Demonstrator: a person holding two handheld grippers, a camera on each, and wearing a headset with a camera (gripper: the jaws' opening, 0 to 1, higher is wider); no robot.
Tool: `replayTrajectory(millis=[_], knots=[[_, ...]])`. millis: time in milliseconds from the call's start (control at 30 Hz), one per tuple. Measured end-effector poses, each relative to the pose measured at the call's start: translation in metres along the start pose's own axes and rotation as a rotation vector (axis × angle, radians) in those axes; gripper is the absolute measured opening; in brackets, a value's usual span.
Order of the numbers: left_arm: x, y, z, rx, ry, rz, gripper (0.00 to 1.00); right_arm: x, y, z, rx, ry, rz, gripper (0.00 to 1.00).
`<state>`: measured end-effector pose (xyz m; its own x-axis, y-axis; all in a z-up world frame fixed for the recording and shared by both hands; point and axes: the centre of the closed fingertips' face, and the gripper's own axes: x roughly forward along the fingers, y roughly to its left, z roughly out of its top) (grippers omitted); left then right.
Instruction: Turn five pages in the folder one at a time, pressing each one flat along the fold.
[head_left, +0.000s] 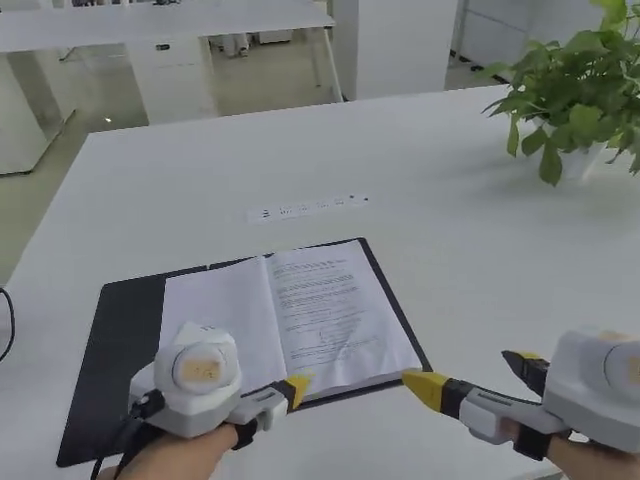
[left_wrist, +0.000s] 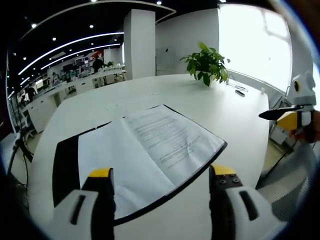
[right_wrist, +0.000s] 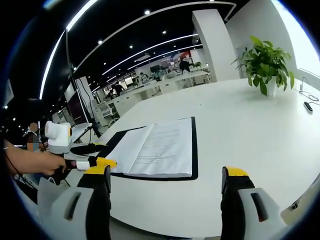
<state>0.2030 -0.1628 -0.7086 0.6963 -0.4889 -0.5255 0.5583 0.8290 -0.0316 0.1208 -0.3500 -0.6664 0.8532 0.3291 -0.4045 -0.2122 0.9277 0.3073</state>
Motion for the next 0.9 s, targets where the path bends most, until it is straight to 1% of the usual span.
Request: replayTrajectory(millis=[67, 133, 233, 267, 300, 367, 433, 500, 567, 667, 767, 800, 867, 900], knots=[[0.012, -0.010, 0.001, 0.011, 0.005, -0.022, 0.74, -0.001, 0.000, -0.001, 0.002, -0.001, 0.001, 0.91], [0.020, -0.017, 0.002, 0.019, 0.005, -0.033, 0.72, -0.001, -0.001, -0.001, 0.007, 0.000, -0.002, 0.90], [0.036, -0.028, -0.002, 0.043, 0.021, -0.052, 0.68, -0.002, 0.000, -0.002, 0.006, -0.003, 0.000, 0.89], [0.038, -0.029, -0.002, 0.044, 0.023, -0.053, 0.66, -0.002, 0.000, -0.002, 0.005, -0.003, 0.003, 0.89], [0.045, -0.031, -0.004, 0.045, 0.028, -0.054, 0.65, -0.002, 0.001, -0.003, 0.004, -0.001, 0.006, 0.89], [0.052, -0.034, -0.006, 0.048, 0.033, -0.058, 0.62, -0.001, 0.002, -0.004, 0.003, 0.001, 0.008, 0.88], [0.061, -0.041, -0.004, 0.059, 0.020, -0.073, 0.58, -0.001, 0.003, -0.004, -0.003, 0.000, 0.009, 0.88], [0.068, -0.045, -0.003, 0.077, 0.015, -0.080, 0.56, 0.000, 0.003, -0.006, -0.002, 0.005, 0.006, 0.88], [0.077, -0.049, -0.003, 0.077, 0.013, -0.093, 0.53, 0.001, 0.004, -0.006, -0.003, 0.002, 0.006, 0.87], [0.089, -0.049, -0.009, 0.074, 0.035, -0.086, 0.50, 0.002, 0.008, -0.005, -0.008, -0.001, 0.017, 0.87], [0.096, -0.051, -0.014, 0.083, 0.048, -0.073, 0.45, 0.003, 0.010, -0.003, -0.019, -0.009, 0.027, 0.86], [0.097, -0.053, -0.017, 0.082, 0.057, -0.073, 0.43, 0.003, 0.011, -0.003, -0.021, -0.006, 0.028, 0.86], [0.098, -0.053, -0.028, 0.096, 0.093, -0.066, 0.40, 0.004, 0.010, -0.003, -0.021, -0.004, 0.027, 0.85], [0.099, -0.052, -0.027, 0.123, 0.070, -0.049, 0.38, 0.004, 0.009, -0.004, -0.020, 0.000, 0.027, 0.85]])
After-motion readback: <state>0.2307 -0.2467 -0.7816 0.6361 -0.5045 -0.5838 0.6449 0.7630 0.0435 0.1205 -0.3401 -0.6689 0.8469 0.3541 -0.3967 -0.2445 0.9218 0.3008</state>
